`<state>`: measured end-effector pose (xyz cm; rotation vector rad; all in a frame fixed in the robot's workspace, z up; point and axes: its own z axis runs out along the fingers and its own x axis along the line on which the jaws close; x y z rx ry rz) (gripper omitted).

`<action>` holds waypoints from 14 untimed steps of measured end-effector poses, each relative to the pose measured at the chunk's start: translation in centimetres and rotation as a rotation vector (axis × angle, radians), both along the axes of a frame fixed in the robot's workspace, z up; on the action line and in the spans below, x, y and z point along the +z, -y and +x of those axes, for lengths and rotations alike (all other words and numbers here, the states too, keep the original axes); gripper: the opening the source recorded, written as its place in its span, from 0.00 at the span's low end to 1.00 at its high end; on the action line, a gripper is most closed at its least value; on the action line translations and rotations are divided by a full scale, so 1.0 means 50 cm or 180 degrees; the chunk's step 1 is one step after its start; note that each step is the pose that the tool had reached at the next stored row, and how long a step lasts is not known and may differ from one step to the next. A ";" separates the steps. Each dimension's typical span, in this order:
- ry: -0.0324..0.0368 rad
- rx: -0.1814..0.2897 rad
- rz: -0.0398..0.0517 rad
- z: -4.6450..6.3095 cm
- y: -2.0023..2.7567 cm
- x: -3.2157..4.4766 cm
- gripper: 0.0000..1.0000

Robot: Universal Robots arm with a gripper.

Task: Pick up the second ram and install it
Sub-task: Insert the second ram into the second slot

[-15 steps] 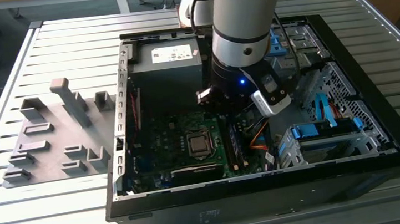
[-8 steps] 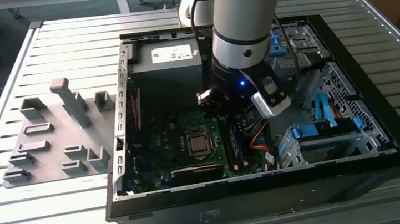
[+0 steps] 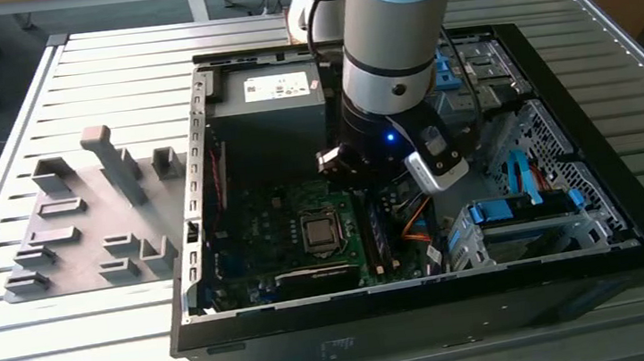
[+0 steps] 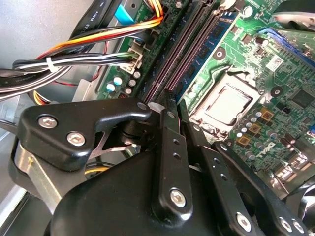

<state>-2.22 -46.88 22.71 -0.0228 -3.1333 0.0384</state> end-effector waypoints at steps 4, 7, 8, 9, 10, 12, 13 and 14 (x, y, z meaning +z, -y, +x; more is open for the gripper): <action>0.0000 0.0000 -0.0001 0.000 0.0014 -0.002 0.14; 0.0000 -0.0007 -0.0001 0.000 0.0024 -0.004 0.14; 0.0000 -0.0008 -0.0001 0.000 0.0027 -0.004 0.14; 0.0000 -0.0010 -0.0001 0.000 0.0029 -0.005 0.14; 0.0000 -0.0010 -0.0001 0.000 0.0030 -0.006 0.14; 0.0000 -0.0010 -0.0001 0.000 0.0031 -0.007 0.14; 0.0000 -0.0010 -0.0001 0.000 0.0032 -0.007 0.14; 0.0000 -0.0010 -0.0001 0.000 0.0032 -0.008 0.14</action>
